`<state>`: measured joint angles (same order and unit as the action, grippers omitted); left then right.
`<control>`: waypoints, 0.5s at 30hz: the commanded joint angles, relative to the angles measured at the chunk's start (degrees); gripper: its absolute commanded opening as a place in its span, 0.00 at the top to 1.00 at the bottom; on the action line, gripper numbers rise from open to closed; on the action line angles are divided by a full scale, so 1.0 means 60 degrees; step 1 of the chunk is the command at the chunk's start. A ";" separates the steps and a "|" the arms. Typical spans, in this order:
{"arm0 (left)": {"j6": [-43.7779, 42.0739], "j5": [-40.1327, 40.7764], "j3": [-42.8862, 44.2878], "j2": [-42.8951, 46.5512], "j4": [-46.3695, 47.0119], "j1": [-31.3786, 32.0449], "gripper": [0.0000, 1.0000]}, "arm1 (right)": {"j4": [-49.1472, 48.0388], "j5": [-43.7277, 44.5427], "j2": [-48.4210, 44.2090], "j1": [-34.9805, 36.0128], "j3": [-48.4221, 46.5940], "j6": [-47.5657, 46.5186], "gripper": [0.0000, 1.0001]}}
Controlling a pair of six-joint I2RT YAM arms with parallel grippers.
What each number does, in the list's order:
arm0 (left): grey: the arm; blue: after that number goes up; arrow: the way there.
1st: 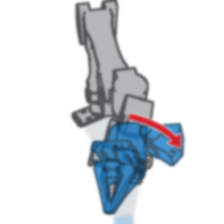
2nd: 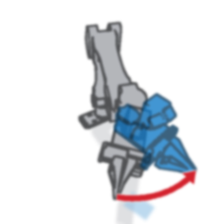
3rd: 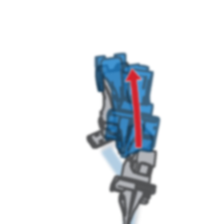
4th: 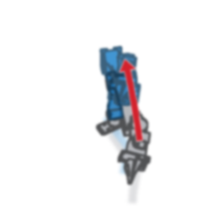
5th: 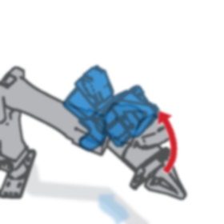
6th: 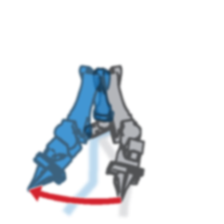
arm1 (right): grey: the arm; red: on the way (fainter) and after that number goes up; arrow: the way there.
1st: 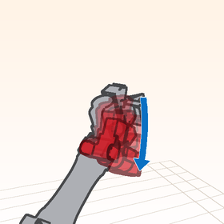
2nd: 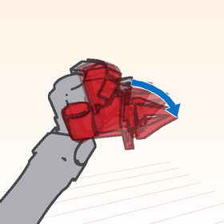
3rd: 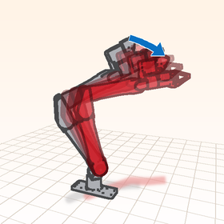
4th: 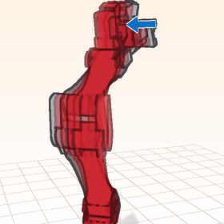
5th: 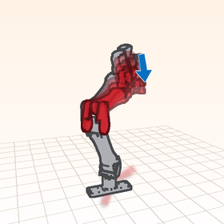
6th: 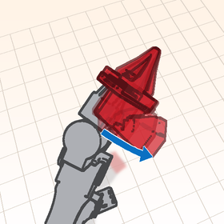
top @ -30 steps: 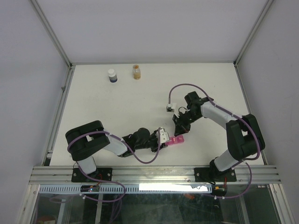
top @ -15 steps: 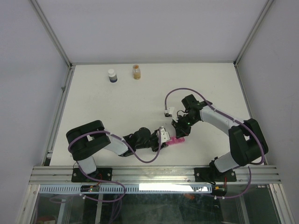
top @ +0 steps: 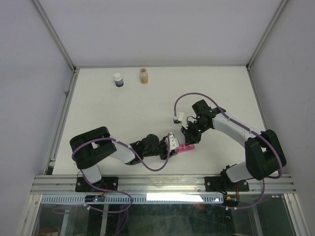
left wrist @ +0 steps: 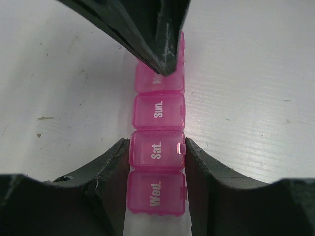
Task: Sort the pills into containers
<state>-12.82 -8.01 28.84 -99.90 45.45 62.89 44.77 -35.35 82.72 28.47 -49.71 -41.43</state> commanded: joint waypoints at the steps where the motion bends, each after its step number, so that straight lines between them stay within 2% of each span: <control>1: 0.0216 -0.0308 0.0278 -0.0156 0.0030 -0.0067 0.76 | -0.0783 0.1681 0.0981 0.0280 0.0304 0.0731 1.00; 3: 0.0257 -0.0334 0.0304 -0.0204 0.0025 -0.0067 0.77 | -0.0929 0.2178 0.1219 0.0238 0.0283 0.1067 1.00; 6: 0.0240 -0.0392 0.0299 -0.0226 0.0016 -0.0075 0.76 | -0.0999 0.1868 0.0886 0.0217 0.0256 0.1137 1.00; 11: 0.0174 -0.0333 0.0277 -0.0126 0.0035 -0.0067 0.76 | -0.0499 -0.0624 -0.0393 -0.0542 0.0047 0.0590 1.00; 15: 0.0205 -0.0239 0.0333 -0.0066 0.0048 -0.0067 0.74 | -0.0365 -0.1235 -0.1072 -0.1036 0.0026 0.0285 0.99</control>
<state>-12.73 -8.25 29.43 -100.29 45.17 62.89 42.46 -36.67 82.04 24.53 -48.93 -36.73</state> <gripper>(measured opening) 0.432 0.005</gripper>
